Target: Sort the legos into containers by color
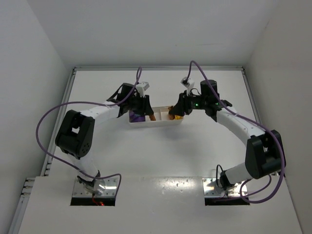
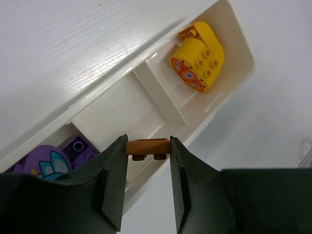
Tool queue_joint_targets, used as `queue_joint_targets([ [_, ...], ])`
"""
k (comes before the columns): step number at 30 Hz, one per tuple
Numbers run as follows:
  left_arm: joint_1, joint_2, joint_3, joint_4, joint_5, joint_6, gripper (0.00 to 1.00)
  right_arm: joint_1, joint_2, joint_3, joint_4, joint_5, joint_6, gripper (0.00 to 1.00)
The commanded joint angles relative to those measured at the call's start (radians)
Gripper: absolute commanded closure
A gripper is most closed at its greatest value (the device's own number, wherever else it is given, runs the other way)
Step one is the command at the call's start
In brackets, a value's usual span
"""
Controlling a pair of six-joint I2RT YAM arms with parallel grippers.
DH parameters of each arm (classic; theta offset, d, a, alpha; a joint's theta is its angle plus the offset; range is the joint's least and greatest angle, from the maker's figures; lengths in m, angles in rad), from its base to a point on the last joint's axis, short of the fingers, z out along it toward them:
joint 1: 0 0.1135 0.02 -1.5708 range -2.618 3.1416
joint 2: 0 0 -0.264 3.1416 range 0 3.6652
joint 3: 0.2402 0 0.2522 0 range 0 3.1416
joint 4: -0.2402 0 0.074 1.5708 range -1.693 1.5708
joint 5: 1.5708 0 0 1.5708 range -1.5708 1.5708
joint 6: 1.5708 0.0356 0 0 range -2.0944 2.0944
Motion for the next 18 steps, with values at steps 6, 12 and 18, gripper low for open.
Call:
queue_joint_targets([
  [6,-0.043,0.022,0.04,-0.008,-0.066,0.034,0.38,-0.006,0.026,0.034,0.026,-0.02,-0.013,1.0],
  [12,-0.043,-0.02,0.122,-0.053,-0.076,0.054,0.26,0.003,0.095,0.067,0.008,-0.02,-0.013,1.0],
  [18,0.011,-0.2,0.185,-0.115,-0.072,0.065,0.25,0.049,0.166,0.13,0.027,-0.009,-0.013,1.0],
])
